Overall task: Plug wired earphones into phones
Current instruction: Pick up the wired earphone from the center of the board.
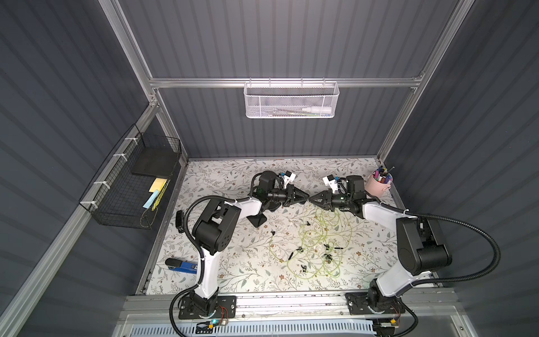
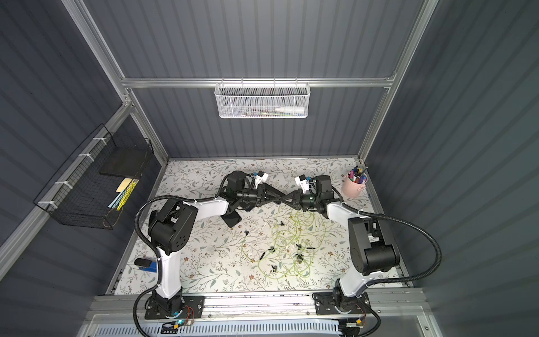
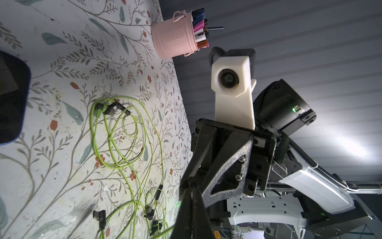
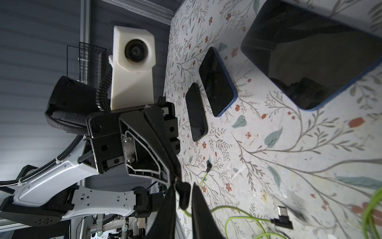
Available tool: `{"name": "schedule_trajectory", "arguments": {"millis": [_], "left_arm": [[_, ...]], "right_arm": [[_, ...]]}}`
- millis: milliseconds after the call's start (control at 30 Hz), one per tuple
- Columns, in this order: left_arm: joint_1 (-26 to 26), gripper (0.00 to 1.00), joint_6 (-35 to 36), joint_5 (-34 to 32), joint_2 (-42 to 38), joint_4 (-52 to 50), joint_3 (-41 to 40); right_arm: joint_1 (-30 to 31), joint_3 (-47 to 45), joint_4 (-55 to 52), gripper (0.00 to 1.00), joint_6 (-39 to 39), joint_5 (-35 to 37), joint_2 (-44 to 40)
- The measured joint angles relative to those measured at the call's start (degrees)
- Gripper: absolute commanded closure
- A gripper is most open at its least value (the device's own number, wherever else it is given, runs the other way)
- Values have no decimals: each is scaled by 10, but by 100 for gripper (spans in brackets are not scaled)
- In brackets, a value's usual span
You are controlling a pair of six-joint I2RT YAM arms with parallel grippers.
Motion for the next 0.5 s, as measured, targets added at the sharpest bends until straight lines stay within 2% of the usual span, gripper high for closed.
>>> {"name": "schedule_trajectory", "arguments": {"millis": [500], "left_arm": [[1,100,-5,0,1,13,0]], "right_arm": [[0,0,20,85,20,-7,6]]}}
